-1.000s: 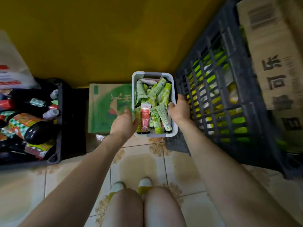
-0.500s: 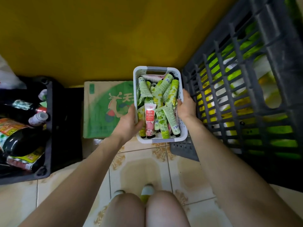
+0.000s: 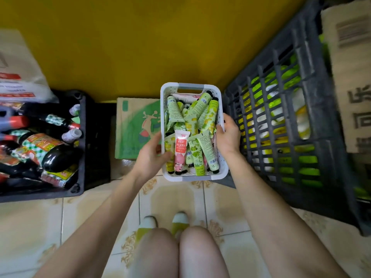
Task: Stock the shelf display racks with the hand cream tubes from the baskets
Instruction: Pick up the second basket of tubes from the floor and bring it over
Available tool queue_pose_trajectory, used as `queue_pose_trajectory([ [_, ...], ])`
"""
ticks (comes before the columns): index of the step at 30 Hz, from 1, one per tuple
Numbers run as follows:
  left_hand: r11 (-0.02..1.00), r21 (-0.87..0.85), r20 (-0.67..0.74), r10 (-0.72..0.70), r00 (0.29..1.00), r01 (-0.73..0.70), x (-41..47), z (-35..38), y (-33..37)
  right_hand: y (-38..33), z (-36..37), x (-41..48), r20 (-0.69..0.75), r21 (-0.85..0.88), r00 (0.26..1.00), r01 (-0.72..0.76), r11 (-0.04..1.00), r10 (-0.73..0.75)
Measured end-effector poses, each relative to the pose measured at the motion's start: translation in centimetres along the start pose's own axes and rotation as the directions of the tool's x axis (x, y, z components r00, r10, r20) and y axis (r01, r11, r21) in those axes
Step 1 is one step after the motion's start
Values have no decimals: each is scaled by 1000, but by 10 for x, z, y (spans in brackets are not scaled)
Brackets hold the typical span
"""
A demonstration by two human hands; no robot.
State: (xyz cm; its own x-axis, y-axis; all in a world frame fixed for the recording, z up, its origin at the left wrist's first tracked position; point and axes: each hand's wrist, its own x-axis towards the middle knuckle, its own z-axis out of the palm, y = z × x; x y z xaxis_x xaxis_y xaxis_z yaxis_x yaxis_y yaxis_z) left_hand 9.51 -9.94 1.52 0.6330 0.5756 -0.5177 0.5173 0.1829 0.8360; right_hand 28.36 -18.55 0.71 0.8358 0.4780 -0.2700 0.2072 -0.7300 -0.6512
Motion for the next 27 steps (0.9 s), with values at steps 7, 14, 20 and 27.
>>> queue_pose_trajectory([
  [7,993,-120,-70,-15,997,7,-90,-48,71,-85,-53,-50,98,13,991,89,996,-90],
  [14,984,-181,-149,-21,989,-6,-192,-100,152,-188,-110,-115,184,7,968,173,985,-172],
  [20,980,-198,-240,-48,970,-1,-269,-143,209,-277,-155,-164,258,65,918,295,953,-301],
  [27,968,-241,-401,-28,916,-76,-342,-165,267,-361,-194,-200,339,142,820,439,887,-460],
])
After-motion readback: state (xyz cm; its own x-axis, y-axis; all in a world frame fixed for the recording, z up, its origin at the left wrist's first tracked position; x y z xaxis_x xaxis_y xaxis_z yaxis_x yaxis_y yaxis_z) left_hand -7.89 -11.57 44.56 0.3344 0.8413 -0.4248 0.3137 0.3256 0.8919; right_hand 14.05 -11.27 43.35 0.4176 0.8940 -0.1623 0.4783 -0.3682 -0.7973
